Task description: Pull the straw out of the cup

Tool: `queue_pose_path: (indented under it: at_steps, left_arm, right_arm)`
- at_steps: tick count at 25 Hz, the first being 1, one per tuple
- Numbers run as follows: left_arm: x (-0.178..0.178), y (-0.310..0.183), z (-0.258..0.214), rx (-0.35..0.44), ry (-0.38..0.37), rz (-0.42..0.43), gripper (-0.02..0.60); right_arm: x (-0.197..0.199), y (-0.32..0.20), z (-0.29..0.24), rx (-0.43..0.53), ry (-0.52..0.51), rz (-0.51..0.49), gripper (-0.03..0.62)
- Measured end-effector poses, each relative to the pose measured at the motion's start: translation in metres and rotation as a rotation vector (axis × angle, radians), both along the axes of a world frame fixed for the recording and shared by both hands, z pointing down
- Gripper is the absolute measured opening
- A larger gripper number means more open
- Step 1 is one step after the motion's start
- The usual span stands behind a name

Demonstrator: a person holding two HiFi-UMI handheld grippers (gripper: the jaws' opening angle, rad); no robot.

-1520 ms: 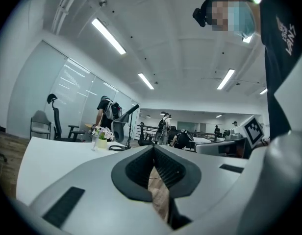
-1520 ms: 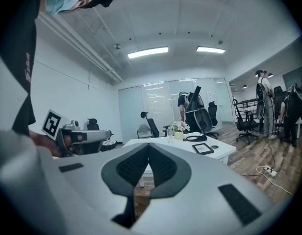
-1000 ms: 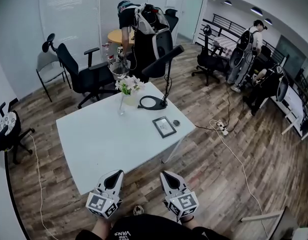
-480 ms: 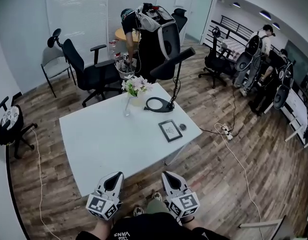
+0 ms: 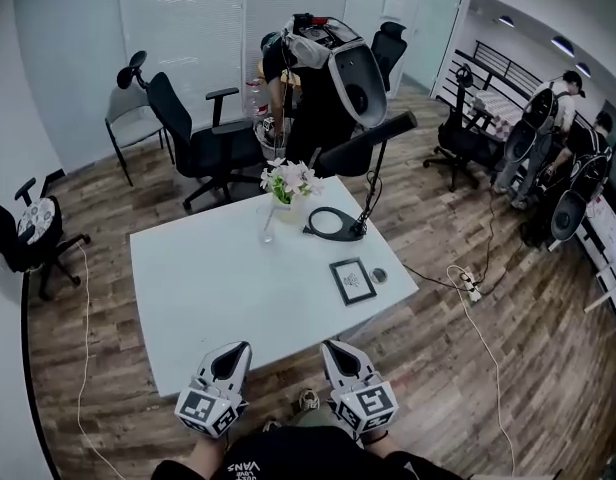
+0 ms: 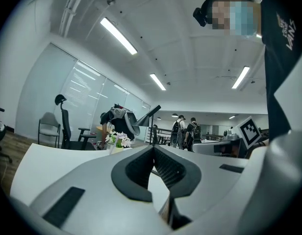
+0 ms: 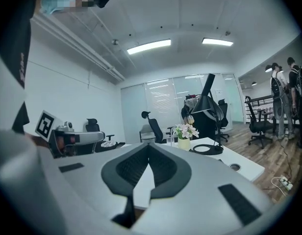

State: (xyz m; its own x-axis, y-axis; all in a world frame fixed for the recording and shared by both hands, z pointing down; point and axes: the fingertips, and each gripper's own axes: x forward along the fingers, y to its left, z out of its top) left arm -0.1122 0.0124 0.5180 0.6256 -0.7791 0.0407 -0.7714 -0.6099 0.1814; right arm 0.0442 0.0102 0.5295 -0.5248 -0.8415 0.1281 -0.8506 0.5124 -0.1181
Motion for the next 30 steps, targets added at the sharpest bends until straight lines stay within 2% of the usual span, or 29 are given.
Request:
queue_pose_path:
  at_steps: [14,24,30]
  left_arm:
    - [0.041,-0.060,-0.009,0.032,-0.016,-0.083,0.011]
    - [0.065,-0.076,-0.008,0.039,-0.016,-0.148,0.011]
    - [0.069,-0.080,0.001,0.007,-0.028,-0.170,0.011]
  right_arm:
    - [0.041,-0.070,-0.004,0.020,-0.020,-0.082,0.017]
    - [0.069,-0.096,-0.002,0.028,-0.024,-0.137,0.017]
    - [0.074,-0.104,0.004,0.005,-0.051,-0.152,0.017]
